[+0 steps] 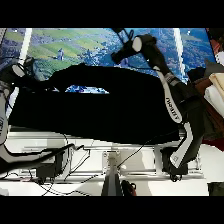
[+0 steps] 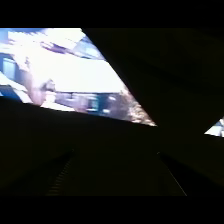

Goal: Fold the clothes and pants, and hang the long-sleeved shirts on hangers.

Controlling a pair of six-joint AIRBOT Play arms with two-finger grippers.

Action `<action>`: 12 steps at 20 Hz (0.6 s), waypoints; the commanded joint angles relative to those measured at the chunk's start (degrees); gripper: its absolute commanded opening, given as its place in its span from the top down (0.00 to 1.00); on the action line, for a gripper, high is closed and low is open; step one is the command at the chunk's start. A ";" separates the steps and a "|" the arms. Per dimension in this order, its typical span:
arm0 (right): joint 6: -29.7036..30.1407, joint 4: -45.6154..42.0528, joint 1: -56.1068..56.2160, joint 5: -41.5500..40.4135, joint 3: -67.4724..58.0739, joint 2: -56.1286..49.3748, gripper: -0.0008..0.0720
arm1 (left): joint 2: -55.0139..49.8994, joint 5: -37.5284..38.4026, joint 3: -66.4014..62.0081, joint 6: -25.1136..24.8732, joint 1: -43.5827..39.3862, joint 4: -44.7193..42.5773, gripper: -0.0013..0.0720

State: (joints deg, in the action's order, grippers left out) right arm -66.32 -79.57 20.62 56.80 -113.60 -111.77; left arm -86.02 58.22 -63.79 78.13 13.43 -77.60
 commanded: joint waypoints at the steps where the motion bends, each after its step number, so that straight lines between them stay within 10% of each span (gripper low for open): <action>1: -1.11 0.28 -3.91 4.28 -0.02 0.04 0.04 | -3.50 -1.29 0.00 -1.44 0.00 6.84 0.23; 5: -1.14 -0.37 -5.33 4.87 -0.04 0.09 0.05 | -6.38 -7.93 0.00 -1.46 -0.20 11.28 0.24; 9: -1.16 -1.05 -7.52 7.26 -0.04 0.59 0.40 | -8.46 -13.90 -0.02 -1.49 -2.16 11.69 0.43; 12: -2.23 -1.46 -10.67 10.51 -0.02 1.73 0.40 | -8.46 -15.56 -0.37 -1.51 -4.07 11.65 0.80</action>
State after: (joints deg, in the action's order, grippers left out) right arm -67.81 -80.71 12.38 64.05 -113.60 -110.83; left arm -93.91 45.10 -63.94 76.64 10.81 -66.41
